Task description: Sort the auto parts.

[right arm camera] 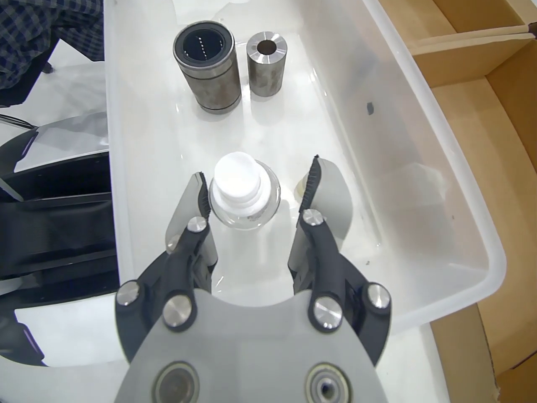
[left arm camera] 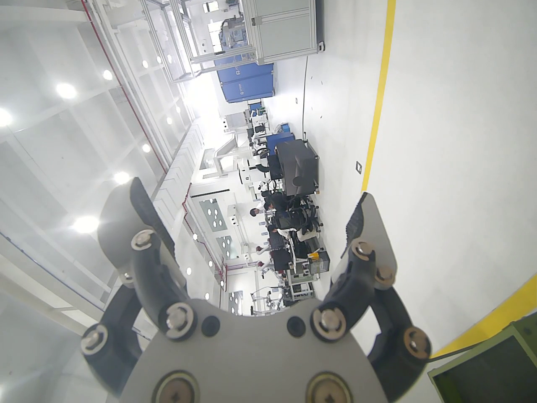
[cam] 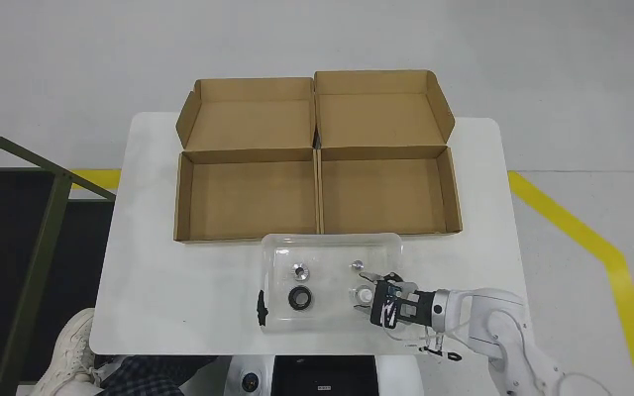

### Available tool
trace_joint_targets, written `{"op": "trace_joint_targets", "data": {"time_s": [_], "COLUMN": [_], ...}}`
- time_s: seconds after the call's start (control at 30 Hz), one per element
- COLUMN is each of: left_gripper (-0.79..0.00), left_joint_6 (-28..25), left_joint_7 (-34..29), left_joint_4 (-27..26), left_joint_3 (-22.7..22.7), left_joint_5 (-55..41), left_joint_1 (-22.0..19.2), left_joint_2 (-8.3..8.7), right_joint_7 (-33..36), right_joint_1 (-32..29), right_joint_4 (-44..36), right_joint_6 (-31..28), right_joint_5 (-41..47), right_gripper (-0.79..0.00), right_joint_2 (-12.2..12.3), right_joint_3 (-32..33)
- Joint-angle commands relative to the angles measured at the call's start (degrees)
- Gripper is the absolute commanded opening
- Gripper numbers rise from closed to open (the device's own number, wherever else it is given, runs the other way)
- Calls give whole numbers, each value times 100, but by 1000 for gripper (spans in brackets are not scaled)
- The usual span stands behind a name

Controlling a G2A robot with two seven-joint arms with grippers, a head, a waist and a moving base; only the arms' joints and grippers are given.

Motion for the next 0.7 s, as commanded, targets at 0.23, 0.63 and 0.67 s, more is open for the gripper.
{"op": "trace_joint_targets", "data": {"time_s": [0.23,0.63,0.67], "left_gripper": [0,0,0], "left_joint_6": [0,0,0], "left_joint_7": [0,0,0], "left_joint_4": [0,0,0], "left_joint_3": [0,0,0], "left_joint_5": [0,0,0], "left_joint_1": [0,0,0], "left_joint_2": [0,0,0], "right_joint_7": [-139,-754,-837], "right_joint_1": [39,-19,-17], "right_joint_4": [-9,-195,-197], "right_joint_6": [64,516,590], "right_joint_5": [23,244,284], "right_gripper": [-785,-785,-785], "right_joint_2": [48,93,92], "right_joint_3": [-61,86,96]}}
